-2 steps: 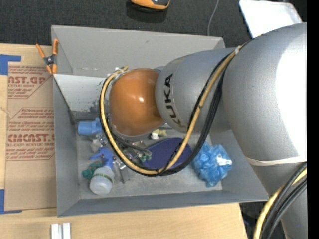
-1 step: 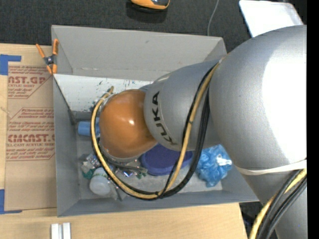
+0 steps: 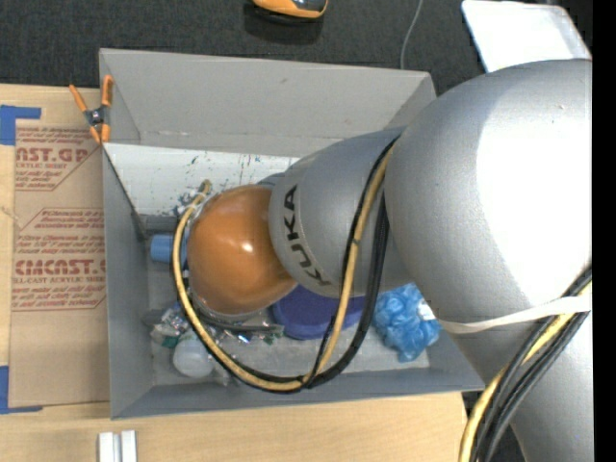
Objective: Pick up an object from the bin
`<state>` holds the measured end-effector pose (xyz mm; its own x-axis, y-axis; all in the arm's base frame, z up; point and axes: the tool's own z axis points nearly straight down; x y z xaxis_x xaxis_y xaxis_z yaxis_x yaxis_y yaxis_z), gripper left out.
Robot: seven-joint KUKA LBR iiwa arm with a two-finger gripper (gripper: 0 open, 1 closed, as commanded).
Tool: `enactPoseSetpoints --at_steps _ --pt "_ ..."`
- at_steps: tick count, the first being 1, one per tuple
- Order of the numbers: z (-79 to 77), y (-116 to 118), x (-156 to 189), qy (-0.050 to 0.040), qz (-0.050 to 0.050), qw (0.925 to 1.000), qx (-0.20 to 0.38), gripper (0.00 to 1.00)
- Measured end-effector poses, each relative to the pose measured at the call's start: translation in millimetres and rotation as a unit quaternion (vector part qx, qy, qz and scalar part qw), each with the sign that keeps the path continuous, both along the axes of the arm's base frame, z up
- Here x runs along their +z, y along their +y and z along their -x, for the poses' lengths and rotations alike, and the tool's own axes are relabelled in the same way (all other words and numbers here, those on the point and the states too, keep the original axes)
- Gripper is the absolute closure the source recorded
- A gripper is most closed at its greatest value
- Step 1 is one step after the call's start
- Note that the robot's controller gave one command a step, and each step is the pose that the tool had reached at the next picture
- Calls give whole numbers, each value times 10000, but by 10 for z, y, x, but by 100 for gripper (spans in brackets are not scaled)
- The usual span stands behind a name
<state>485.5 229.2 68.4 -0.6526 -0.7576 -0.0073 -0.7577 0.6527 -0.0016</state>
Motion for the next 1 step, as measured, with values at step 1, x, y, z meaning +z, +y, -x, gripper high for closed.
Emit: enactPoseSetpoints --at_steps 1 --pt "-253 -84 14 15 -17 9948 -1015 100"
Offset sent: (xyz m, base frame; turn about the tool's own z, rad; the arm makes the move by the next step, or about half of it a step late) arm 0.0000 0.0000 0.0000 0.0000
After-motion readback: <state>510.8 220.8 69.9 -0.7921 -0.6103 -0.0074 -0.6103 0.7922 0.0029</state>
